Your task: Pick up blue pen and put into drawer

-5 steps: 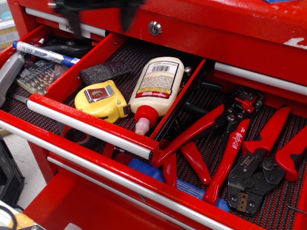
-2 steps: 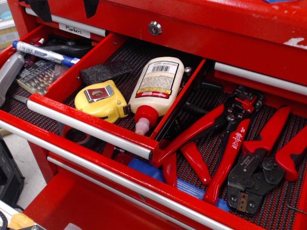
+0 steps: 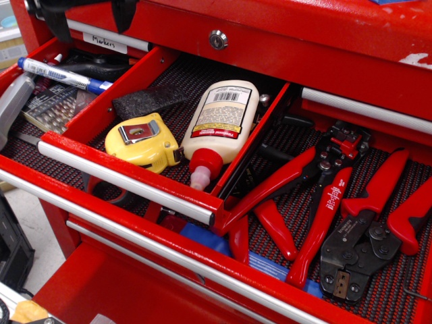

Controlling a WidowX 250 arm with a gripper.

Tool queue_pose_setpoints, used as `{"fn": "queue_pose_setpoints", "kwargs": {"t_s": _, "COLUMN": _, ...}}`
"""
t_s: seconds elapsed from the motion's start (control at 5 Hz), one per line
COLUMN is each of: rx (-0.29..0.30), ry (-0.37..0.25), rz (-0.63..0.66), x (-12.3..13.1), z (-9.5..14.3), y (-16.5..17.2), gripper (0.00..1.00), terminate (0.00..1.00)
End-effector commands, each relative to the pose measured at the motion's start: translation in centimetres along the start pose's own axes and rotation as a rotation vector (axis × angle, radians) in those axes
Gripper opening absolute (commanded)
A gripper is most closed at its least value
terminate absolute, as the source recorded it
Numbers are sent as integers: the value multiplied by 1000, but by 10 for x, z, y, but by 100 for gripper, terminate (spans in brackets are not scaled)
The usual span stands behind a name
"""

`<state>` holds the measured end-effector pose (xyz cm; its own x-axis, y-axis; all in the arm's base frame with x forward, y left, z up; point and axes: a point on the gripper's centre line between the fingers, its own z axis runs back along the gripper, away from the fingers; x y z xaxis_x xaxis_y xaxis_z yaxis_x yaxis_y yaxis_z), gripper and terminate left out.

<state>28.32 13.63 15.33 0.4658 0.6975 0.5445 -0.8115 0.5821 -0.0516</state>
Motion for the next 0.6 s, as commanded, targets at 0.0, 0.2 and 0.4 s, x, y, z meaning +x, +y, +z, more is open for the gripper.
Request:
{"fn": "queue_pose_setpoints", "kwargs": {"t_s": 0.0, "rx": -7, "ry": -15, "rz": 125, "x": 22, "z": -33, "y": 21, "gripper": 100, "terminate": 0}}
{"fn": "queue_pose_setpoints", "kwargs": {"t_s": 0.2, "rx": -7, "ry": 11, "rz": 148, "x": 26, "z": -55, "y": 30, "gripper": 100, "terminate": 0}}
{"fn": "queue_pose_setpoints", "kwargs": {"t_s": 0.4, "rx": -16, "ry": 29, "rz": 125, "x": 31, "z": -83, "y": 36, "gripper": 100, "terminate": 0}}
